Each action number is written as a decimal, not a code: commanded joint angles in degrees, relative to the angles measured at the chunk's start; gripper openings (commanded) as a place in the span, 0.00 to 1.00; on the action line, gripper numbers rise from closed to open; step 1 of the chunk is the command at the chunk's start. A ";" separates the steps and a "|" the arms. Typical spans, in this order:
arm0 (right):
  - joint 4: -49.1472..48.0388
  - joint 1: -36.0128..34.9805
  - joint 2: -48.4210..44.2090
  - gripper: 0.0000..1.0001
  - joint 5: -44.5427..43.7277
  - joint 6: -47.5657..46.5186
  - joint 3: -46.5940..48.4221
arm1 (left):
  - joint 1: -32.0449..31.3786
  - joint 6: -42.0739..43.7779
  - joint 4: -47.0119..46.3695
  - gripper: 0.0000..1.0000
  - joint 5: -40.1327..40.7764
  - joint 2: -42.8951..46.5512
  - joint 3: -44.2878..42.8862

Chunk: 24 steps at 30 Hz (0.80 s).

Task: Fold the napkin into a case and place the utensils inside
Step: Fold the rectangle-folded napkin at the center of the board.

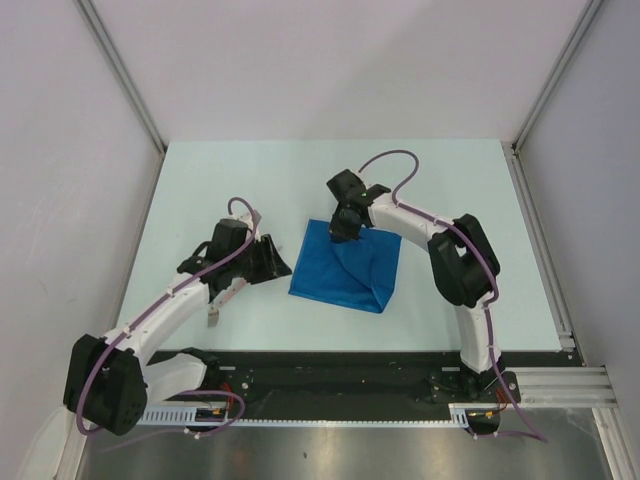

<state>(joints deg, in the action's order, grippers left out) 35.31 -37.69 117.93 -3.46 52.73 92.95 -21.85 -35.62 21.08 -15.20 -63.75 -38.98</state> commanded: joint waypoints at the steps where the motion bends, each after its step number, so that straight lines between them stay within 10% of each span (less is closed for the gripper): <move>1: -2.26 -1.07 1.60 0.00 1.53 1.85 3.73 | 0.66 -0.42 -0.69 0.47 0.08 0.91 0.40; 24: -4.28 -2.56 8.89 0.00 6.10 2.47 8.39 | 0.66 -0.60 -2.27 0.46 -0.44 -0.15 1.45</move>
<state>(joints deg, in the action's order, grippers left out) 32.67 -39.92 125.64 1.65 54.46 98.65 -21.67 -35.99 20.64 -15.22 -63.86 -37.91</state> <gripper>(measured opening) 0.016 0.461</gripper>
